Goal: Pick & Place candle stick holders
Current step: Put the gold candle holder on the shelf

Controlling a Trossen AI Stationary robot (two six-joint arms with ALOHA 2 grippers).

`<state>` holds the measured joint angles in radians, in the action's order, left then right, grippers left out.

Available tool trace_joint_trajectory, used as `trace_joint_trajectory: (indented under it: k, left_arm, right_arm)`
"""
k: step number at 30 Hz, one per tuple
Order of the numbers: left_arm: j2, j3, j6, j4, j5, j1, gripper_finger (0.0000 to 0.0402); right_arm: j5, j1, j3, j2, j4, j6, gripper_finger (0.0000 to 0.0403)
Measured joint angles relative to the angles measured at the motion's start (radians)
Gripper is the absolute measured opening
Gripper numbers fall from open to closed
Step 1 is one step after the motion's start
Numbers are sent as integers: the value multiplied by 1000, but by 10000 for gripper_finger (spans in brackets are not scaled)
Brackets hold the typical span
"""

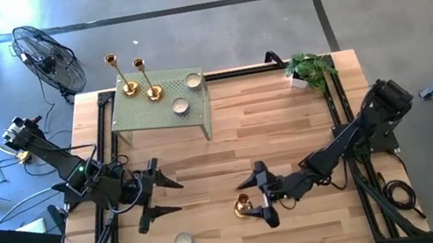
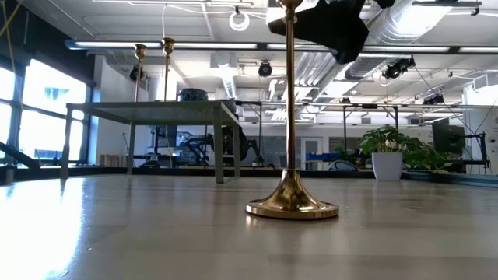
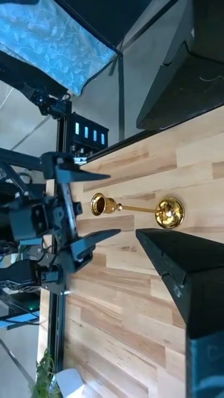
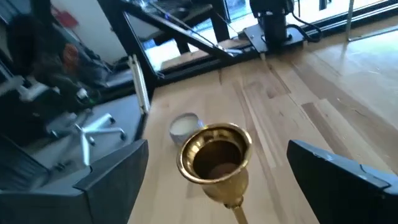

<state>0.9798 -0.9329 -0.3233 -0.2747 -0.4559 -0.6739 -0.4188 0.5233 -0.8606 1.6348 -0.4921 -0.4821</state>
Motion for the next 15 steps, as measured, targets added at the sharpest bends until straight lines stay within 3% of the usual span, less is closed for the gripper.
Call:
trace_joint_trajectory:
  k: [5,15]
  left_arm:
    - [0,0,-8,-2,-1,0,266]
    - [0,0,-48,-20,2,0,266]
  right_arm:
    - [-30,-2,-43,15,124,-9,378]
    - [-37,-25,-44,14,111,-41,378]
